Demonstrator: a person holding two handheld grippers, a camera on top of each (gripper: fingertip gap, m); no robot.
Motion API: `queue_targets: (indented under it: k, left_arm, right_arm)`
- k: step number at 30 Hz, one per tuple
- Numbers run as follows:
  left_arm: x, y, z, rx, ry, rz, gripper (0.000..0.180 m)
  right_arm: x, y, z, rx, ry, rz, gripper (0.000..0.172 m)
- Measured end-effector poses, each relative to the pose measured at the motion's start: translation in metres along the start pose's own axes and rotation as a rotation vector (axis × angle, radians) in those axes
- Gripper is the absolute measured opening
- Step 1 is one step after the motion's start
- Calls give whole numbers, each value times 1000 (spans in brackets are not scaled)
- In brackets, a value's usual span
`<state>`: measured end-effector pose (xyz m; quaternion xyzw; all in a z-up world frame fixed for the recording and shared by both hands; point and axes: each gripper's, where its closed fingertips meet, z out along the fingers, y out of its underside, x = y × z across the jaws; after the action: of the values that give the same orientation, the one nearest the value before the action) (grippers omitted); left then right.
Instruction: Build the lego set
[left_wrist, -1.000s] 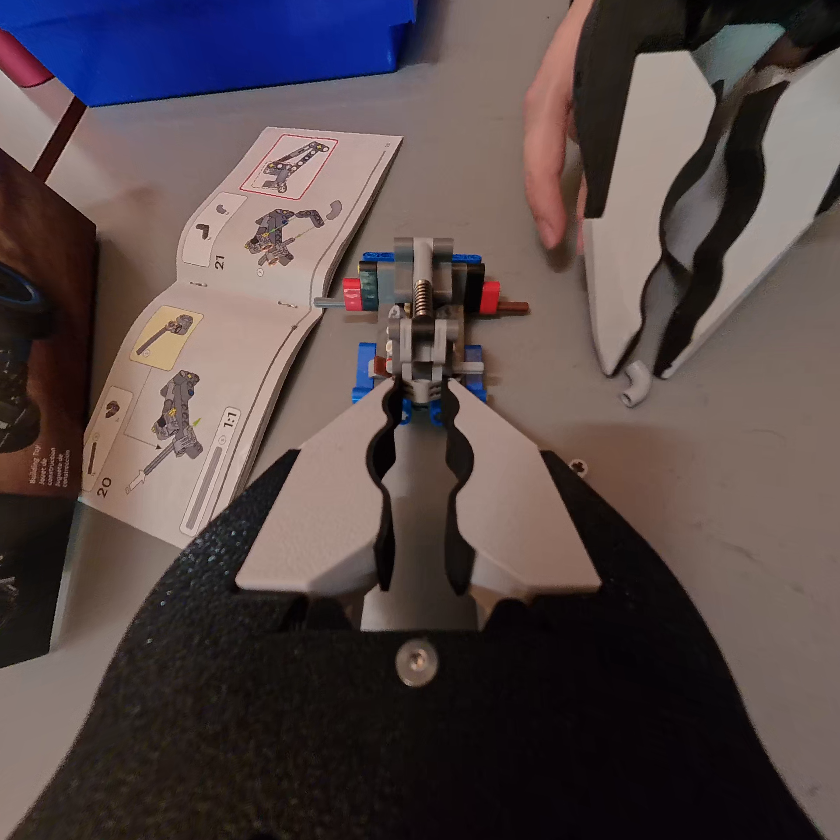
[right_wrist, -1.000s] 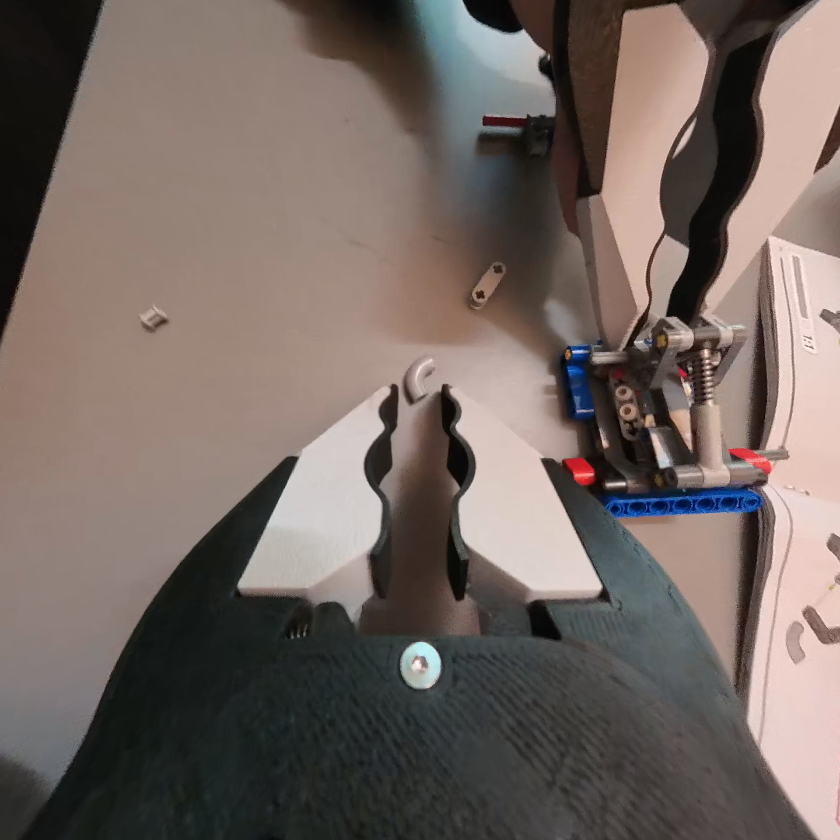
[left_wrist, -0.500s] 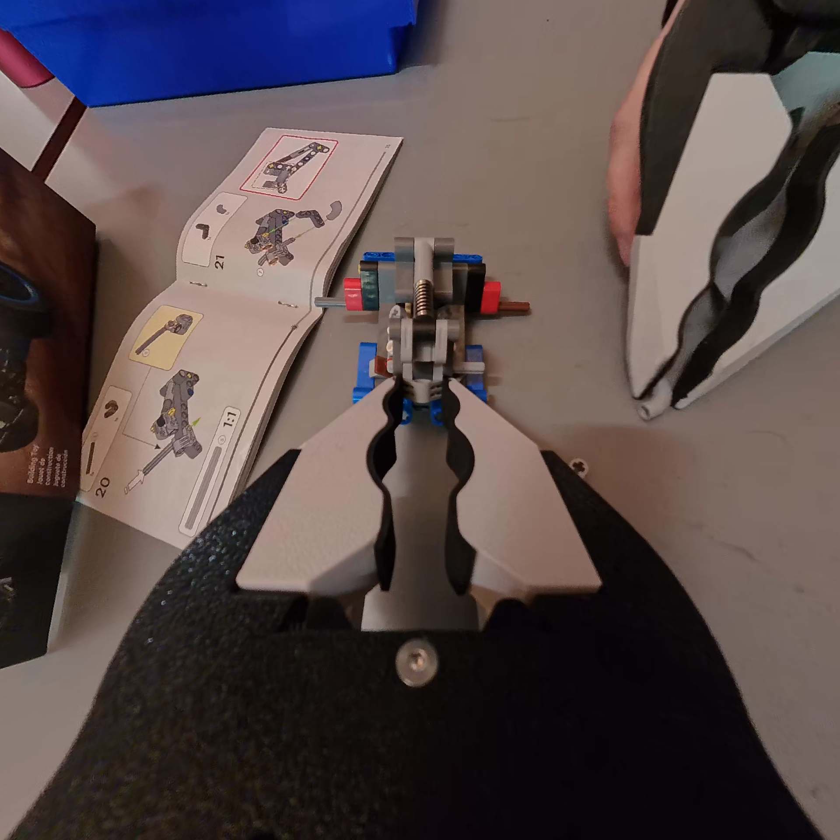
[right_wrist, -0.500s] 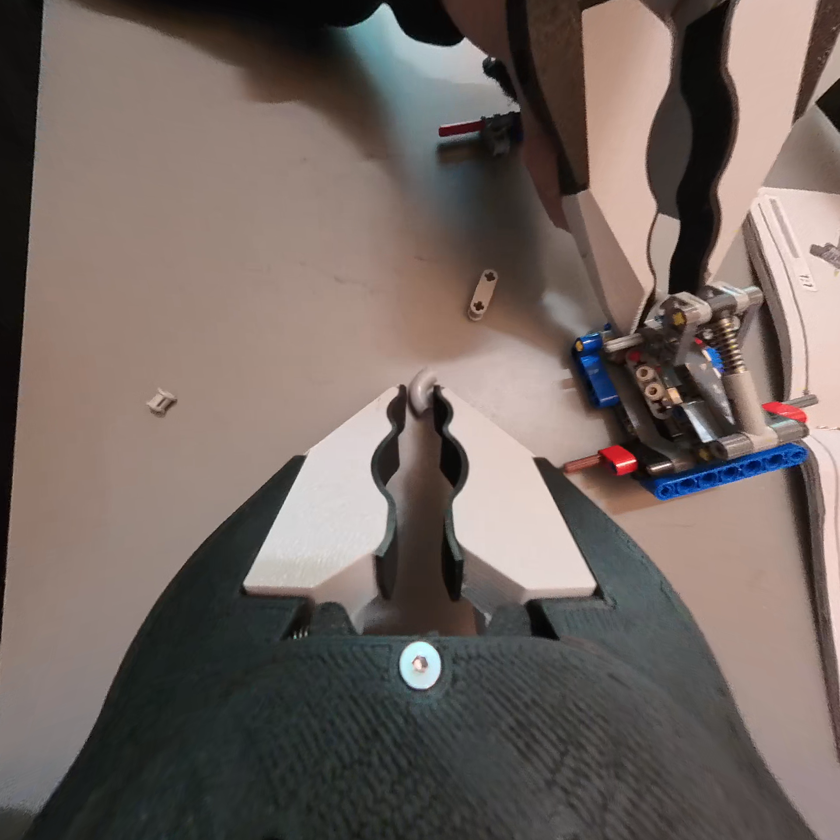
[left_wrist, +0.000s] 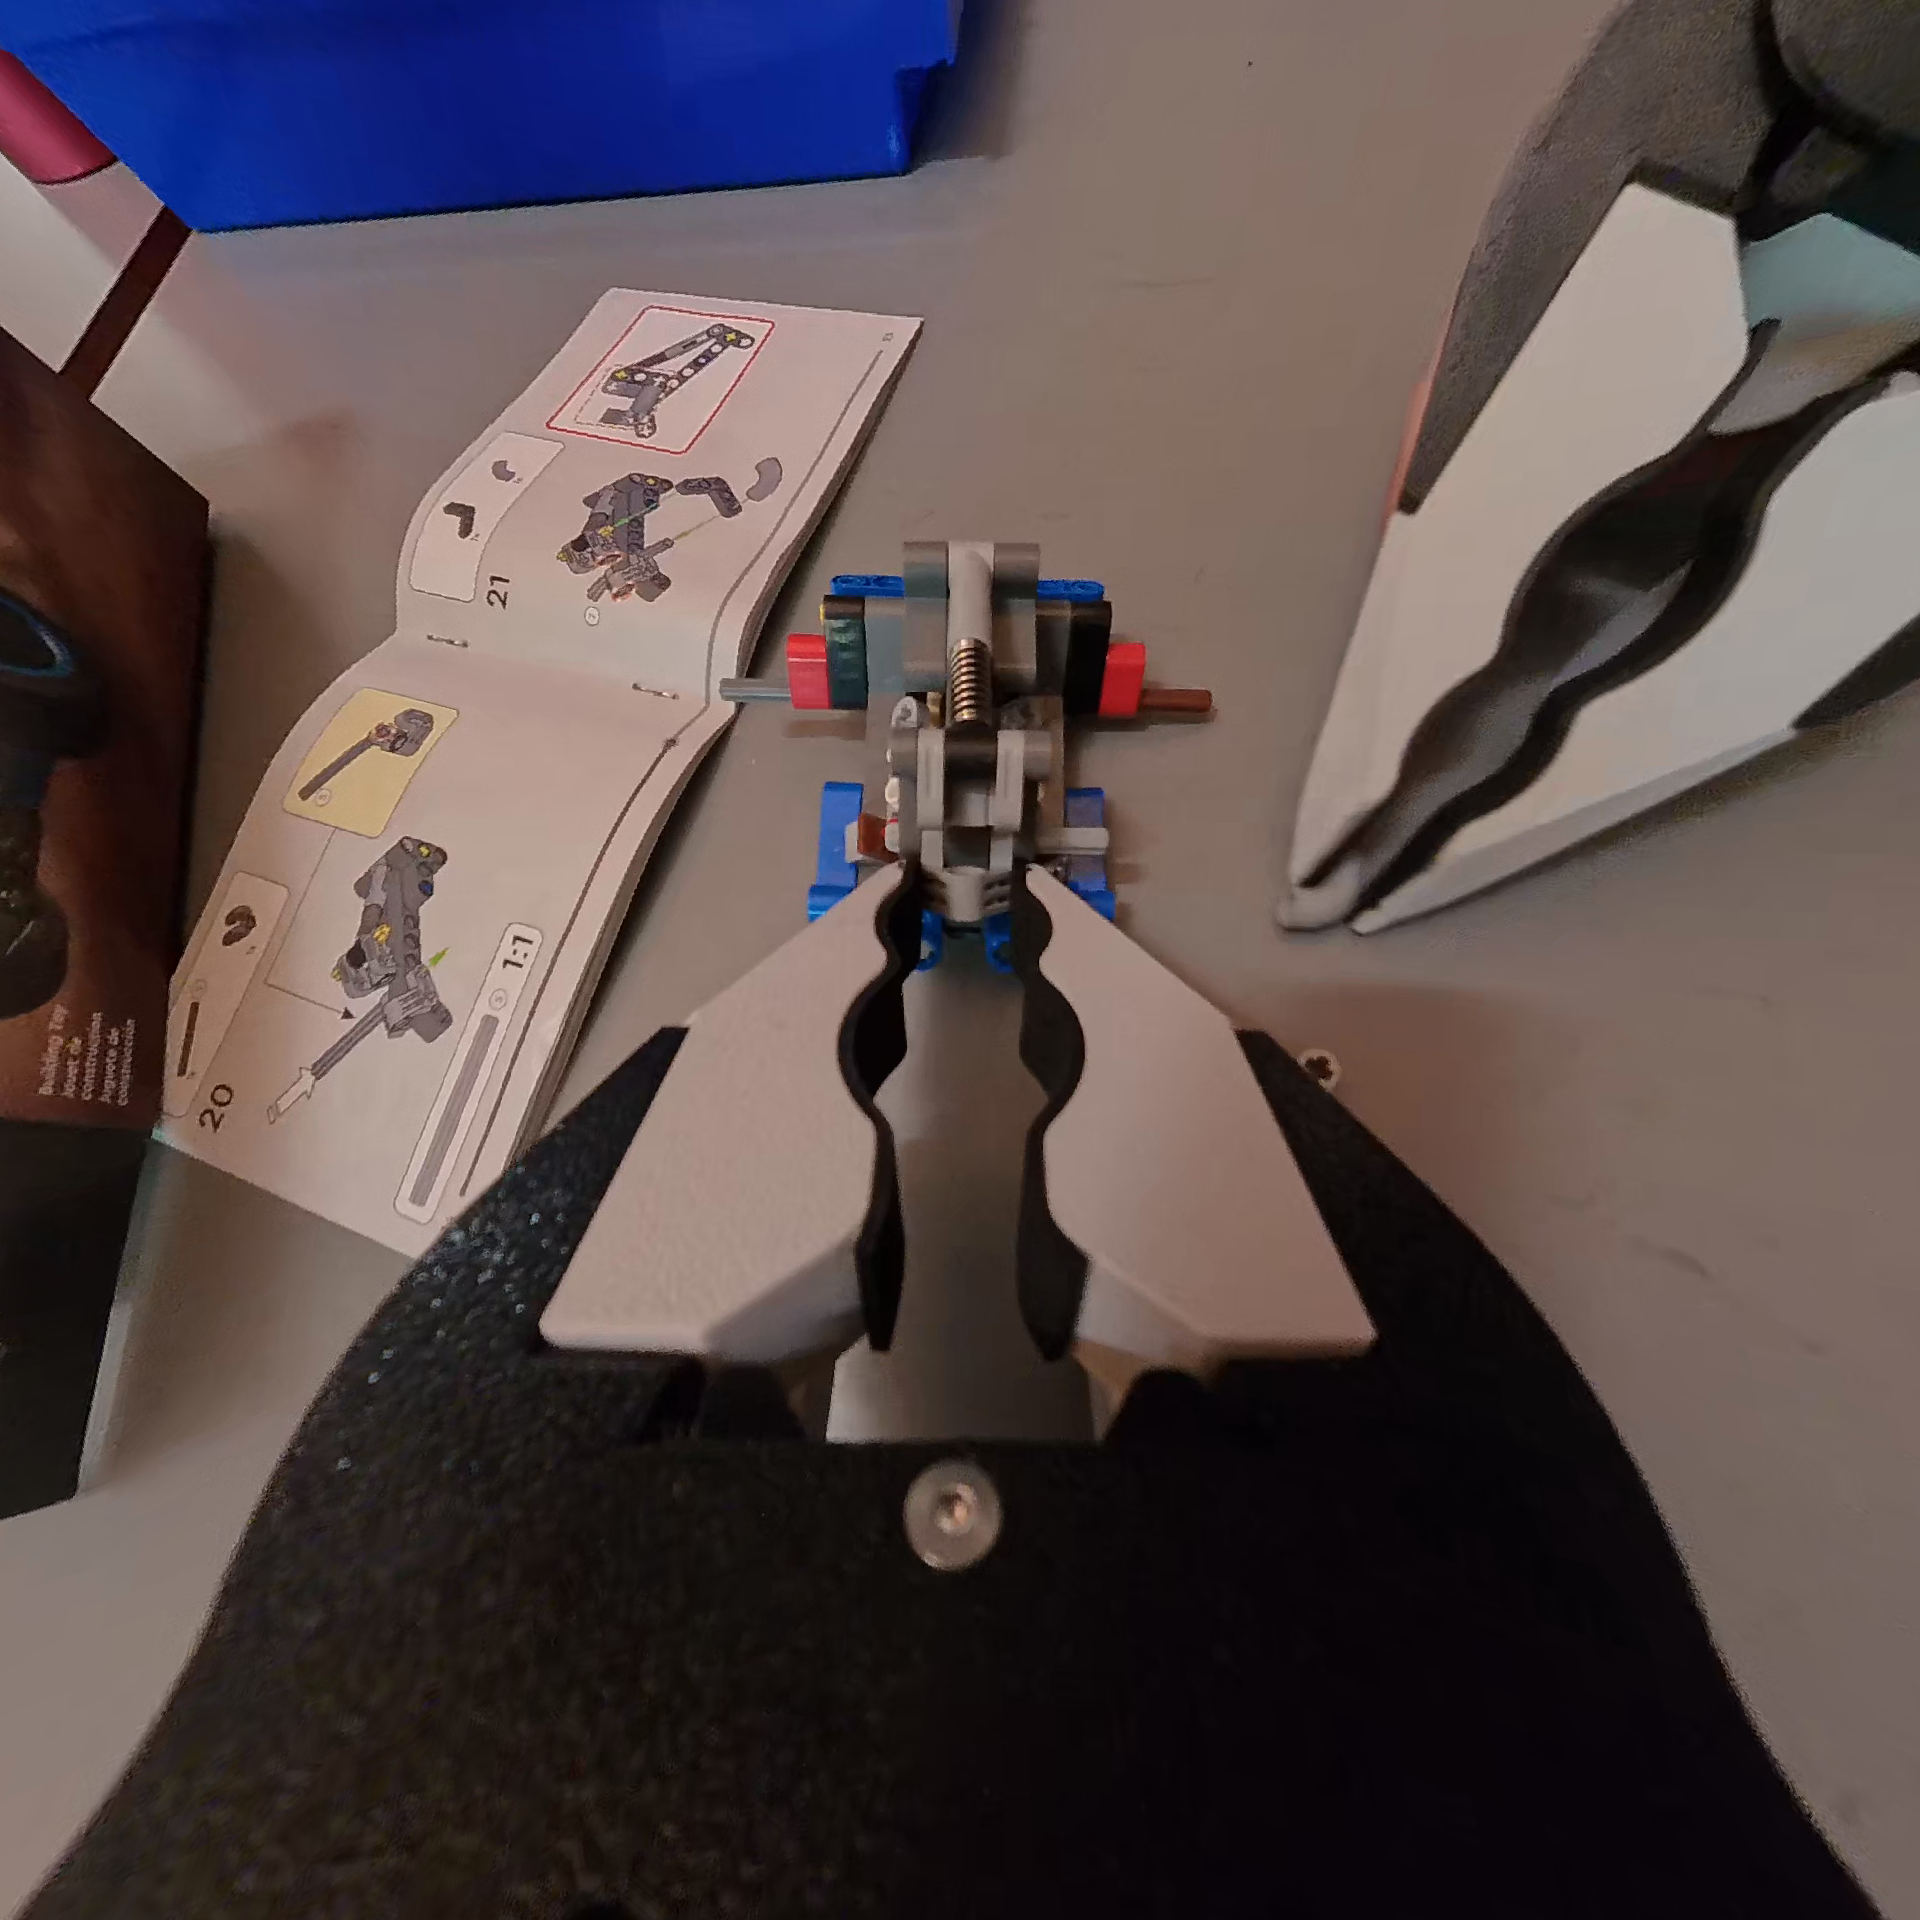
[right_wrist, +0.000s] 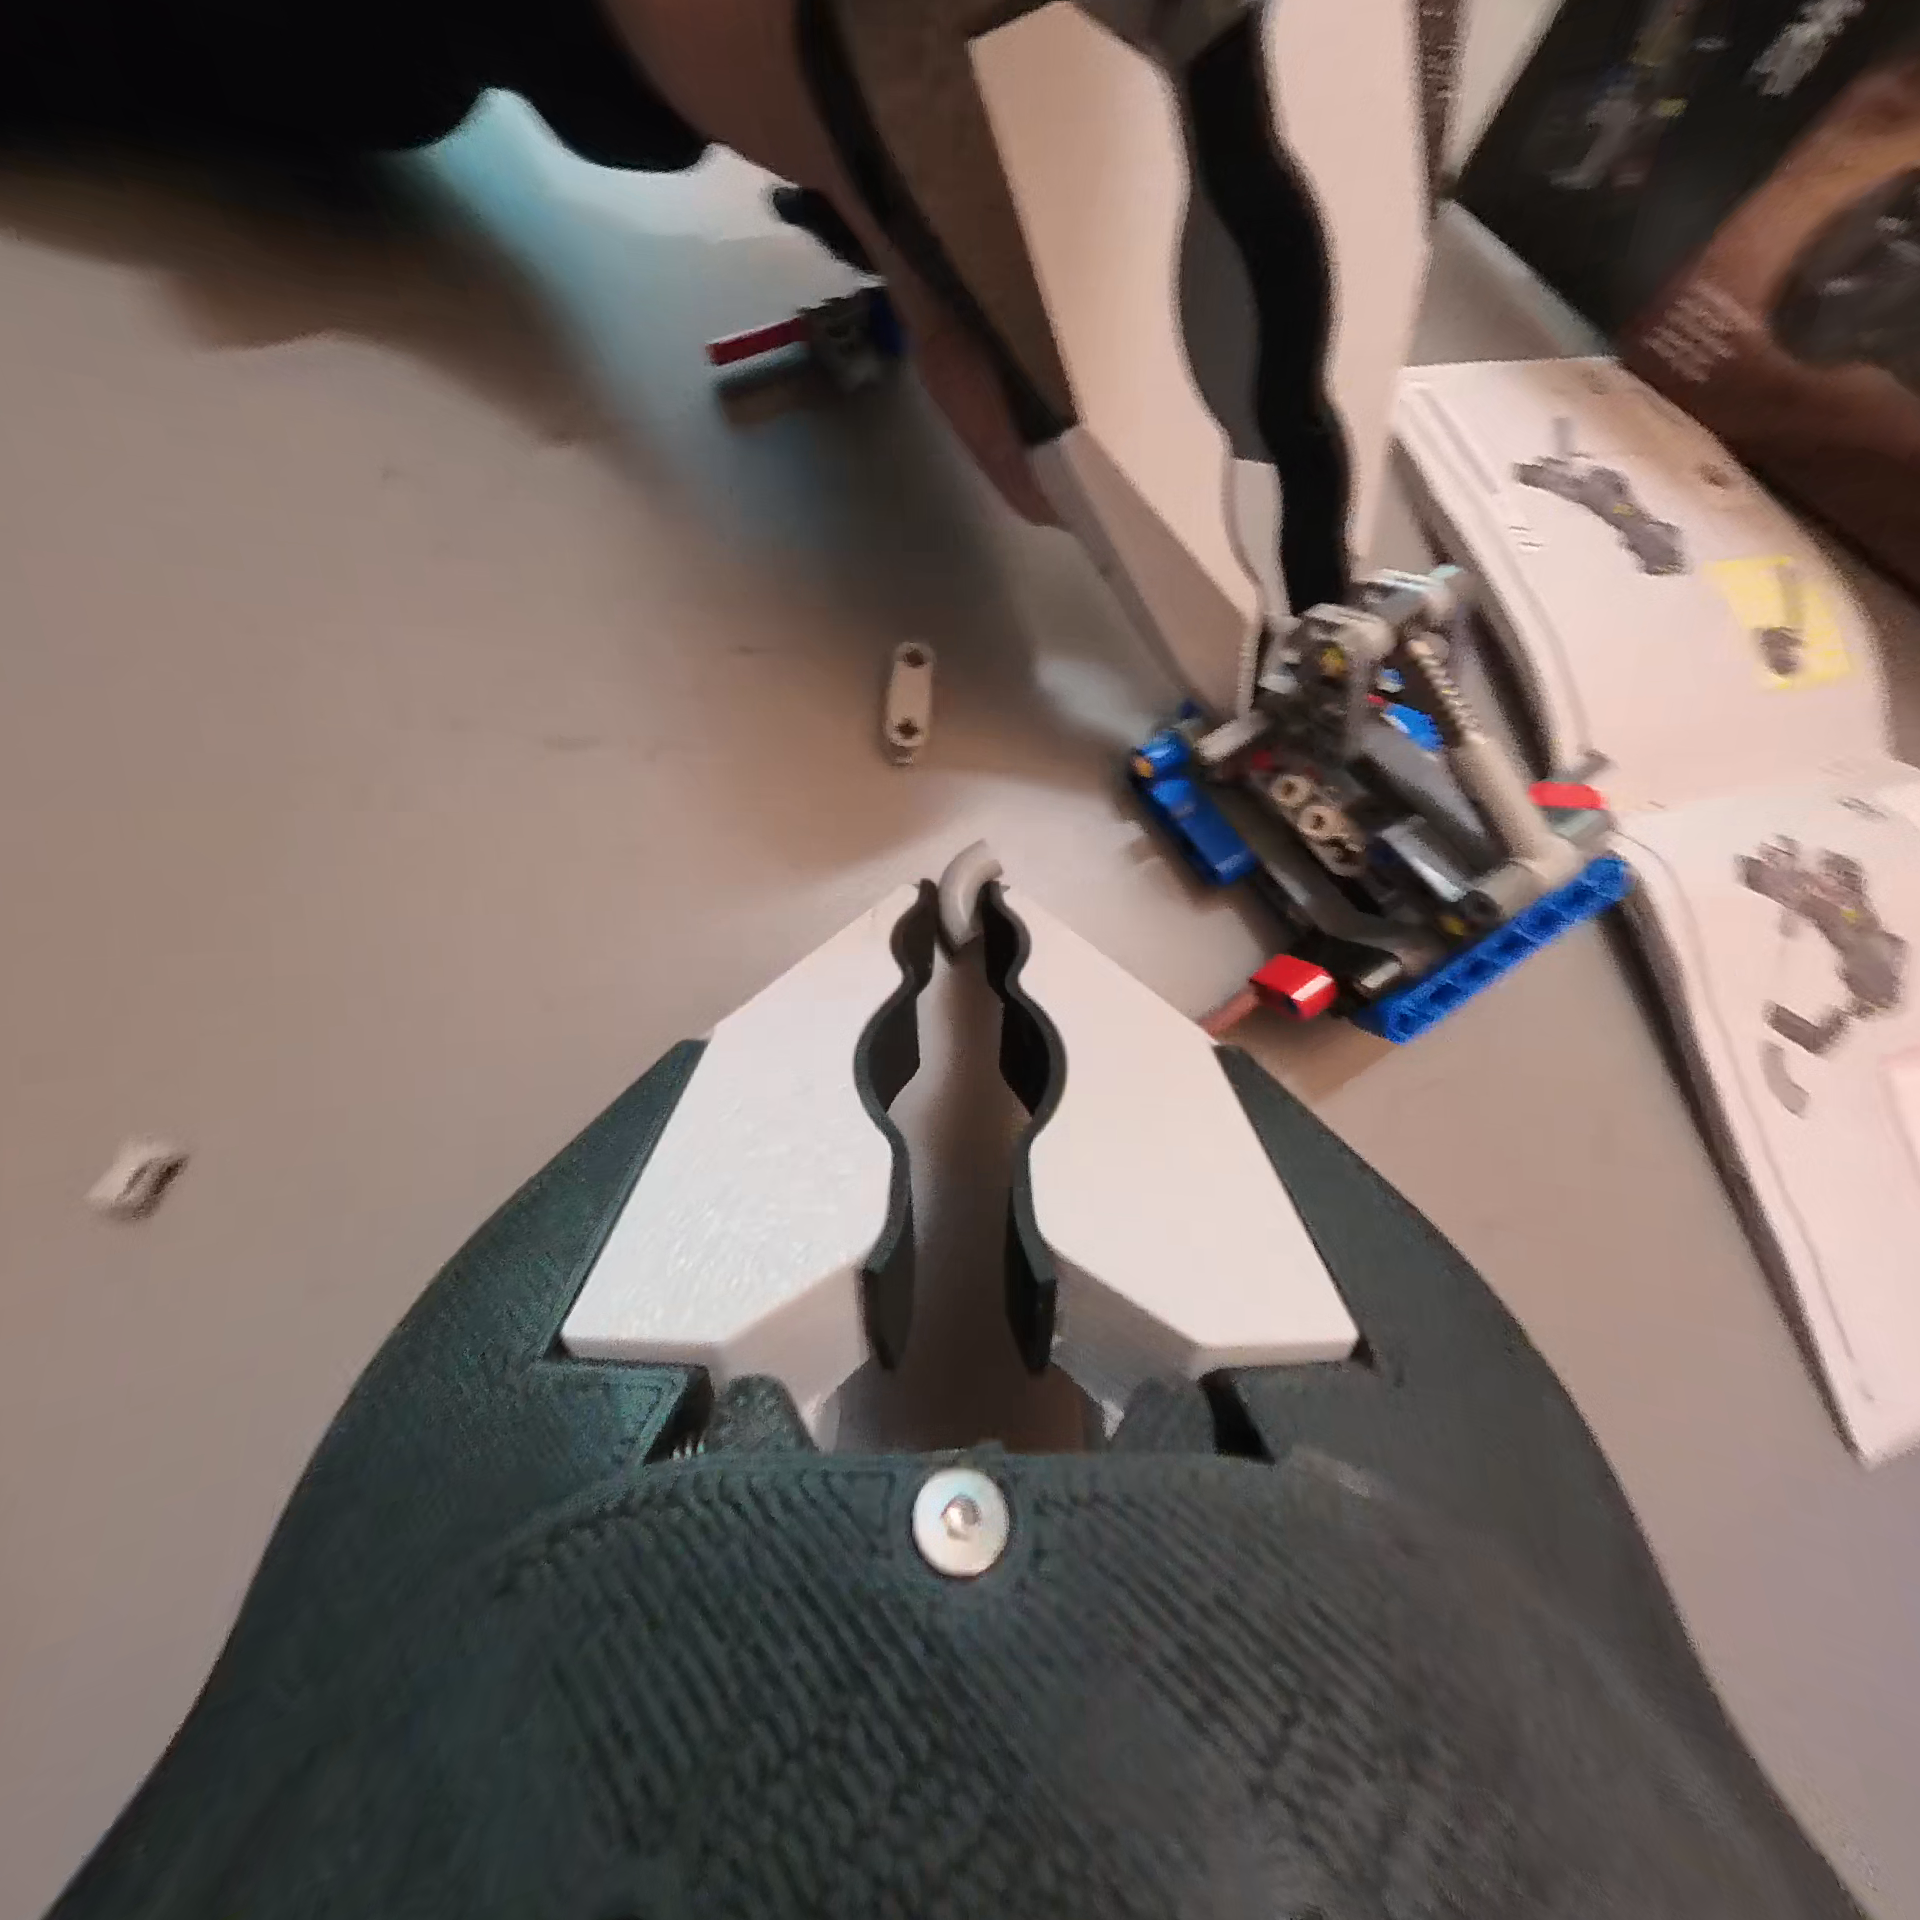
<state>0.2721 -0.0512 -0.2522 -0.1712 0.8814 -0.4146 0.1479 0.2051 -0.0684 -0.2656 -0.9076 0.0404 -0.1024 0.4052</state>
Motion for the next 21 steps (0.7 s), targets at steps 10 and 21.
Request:
queue_targets:
  k: [10,21]
  left_arm:
    - [-1,-2,2,-7,-56,28,13]
    - [-2,-2,2,-24,-70,33,13]
  right_arm:
    - [43,-20,-3,95,295,138,5]
    - [38,-10,5,3,276,104,5]
